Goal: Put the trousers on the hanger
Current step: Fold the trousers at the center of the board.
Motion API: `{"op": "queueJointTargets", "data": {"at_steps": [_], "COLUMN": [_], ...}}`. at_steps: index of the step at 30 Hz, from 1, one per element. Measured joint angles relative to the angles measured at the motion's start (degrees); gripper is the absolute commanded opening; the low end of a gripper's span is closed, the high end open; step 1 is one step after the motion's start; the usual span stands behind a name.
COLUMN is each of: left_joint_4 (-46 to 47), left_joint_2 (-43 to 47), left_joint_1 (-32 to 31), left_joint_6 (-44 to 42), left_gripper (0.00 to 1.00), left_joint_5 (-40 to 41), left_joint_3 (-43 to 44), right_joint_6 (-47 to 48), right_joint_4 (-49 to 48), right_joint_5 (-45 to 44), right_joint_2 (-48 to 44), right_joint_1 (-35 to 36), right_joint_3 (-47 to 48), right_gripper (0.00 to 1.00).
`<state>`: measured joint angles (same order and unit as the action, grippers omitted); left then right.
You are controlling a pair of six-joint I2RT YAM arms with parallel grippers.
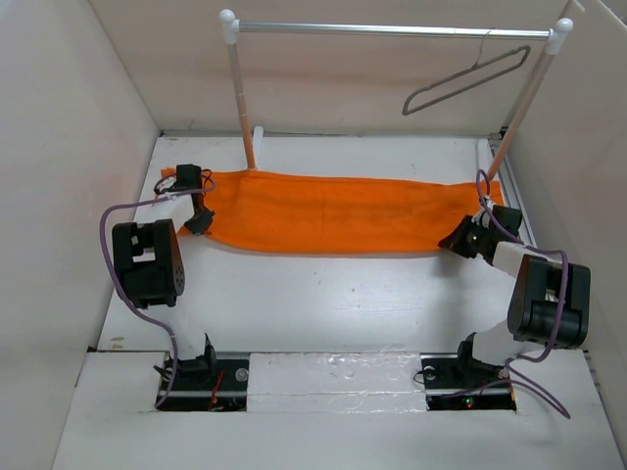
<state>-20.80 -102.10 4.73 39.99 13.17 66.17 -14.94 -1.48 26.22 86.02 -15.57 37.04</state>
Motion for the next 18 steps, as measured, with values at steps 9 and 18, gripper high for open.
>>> {"op": "queueJointTargets", "data": {"at_steps": [9, 18], "left_joint_4": [0.44, -4.35], "left_joint_2": [1.64, -4.07], "left_joint_1": [-0.66, -0.98], "left_joint_6": [0.35, 1.09], "left_gripper": [0.00, 0.00], "left_joint_5": [1.90, 5.05], "left_joint_3": [-0.31, 2.75], "right_joint_6": [5.57, 13.44], "right_joint_4": [5.53, 13.88], "right_joint_5": [2.16, 8.85], "right_joint_2": [-0.72, -7.98], "right_joint_1": [-1.79, -6.16], "right_joint_3": [0.33, -4.48], "right_gripper": [0.00, 0.00]}}
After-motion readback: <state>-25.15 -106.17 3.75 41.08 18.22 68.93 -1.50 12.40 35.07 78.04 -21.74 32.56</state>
